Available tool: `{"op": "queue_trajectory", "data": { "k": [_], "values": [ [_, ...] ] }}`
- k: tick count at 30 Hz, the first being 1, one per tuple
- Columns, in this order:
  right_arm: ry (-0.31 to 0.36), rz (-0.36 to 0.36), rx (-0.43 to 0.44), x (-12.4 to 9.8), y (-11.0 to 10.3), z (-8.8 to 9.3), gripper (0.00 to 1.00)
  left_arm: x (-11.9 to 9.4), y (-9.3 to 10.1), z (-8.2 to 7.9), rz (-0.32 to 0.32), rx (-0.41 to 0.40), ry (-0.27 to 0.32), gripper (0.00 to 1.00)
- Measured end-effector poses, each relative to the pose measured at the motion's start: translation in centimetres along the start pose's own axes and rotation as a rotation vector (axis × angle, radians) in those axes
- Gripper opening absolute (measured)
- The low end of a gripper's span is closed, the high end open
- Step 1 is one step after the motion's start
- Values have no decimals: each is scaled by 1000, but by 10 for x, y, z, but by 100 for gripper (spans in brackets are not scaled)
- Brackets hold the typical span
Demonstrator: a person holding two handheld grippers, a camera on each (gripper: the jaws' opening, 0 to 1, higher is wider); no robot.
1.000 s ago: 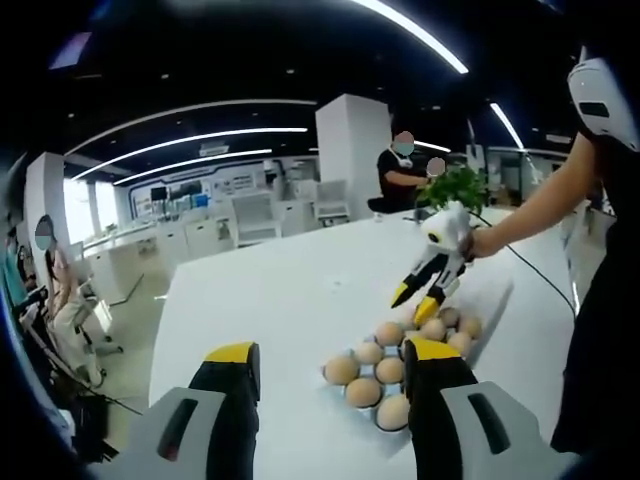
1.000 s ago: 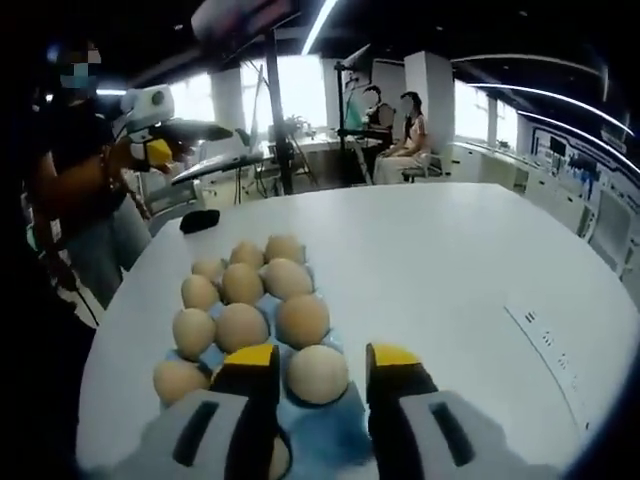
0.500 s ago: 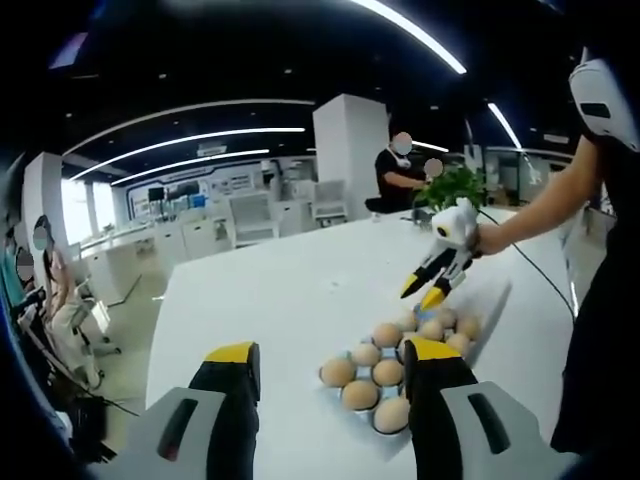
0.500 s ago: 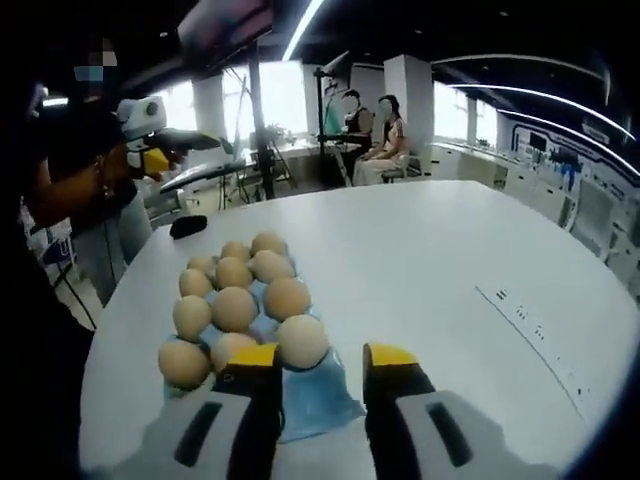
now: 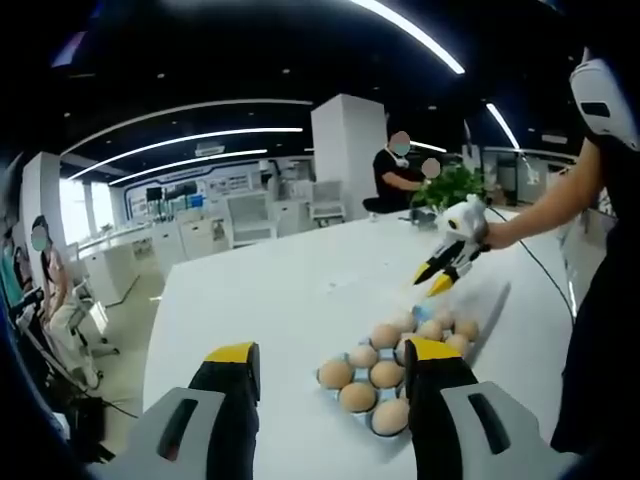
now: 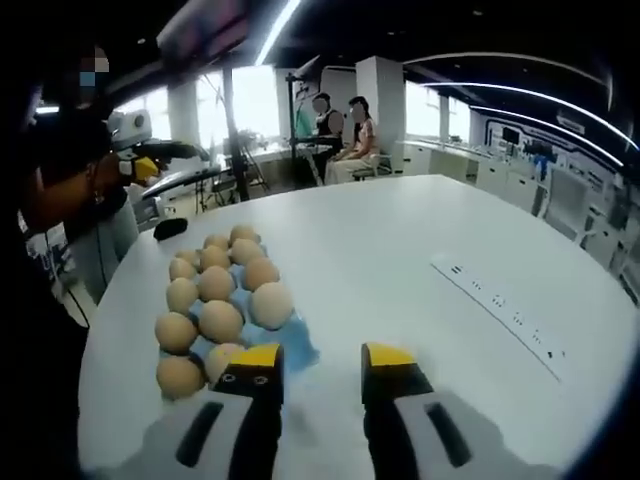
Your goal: Place the egg into an empty slot of the egg tray after lifting it from the table, then release the egg inside the slot.
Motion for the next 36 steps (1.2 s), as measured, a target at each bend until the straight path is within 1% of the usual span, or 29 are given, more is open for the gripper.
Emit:
{"op": "queue_trajectory", "data": {
  "k": [9, 10, 12, 13, 16, 22, 29, 36],
  "values": [
    [-5, 87, 28, -32, 15, 14, 30, 3, 1, -1, 6, 0, -1, 59],
    [-4, 107, 37, -36, 18, 16, 30, 3, 1, -1, 9, -1, 1, 59],
    [-7, 113, 38, -43, 20, 18, 30, 4, 2, -1, 11, 0, 1, 59],
    [-4, 131, 47, -47, 21, 19, 30, 5, 2, -1, 12, 1, 2, 59],
    [-21, 149, 47, -56, 24, 25, 30, 5, 3, -2, 16, 1, 2, 58],
    [-23, 187, 58, -73, 31, 31, 30, 6, 4, -3, 18, 2, 3, 58],
    [-36, 253, 69, -100, 44, 42, 30, 6, 4, -3, 17, 3, -2, 58],
    [-38, 312, 79, -123, 54, 47, 30, 9, 8, -4, 27, 4, -3, 58]
  ]
}}
Point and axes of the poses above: the point that each gripper's makers call its tool centre point, and the gripper's own axes: x roughly forward along the fingers, y roughly to its right, z roughly out of its underside, the point moved 6 cm from there along -x, roughly backward along the fingers, and after that the axes turned 10 degrees about y, right-handed, at the moved point
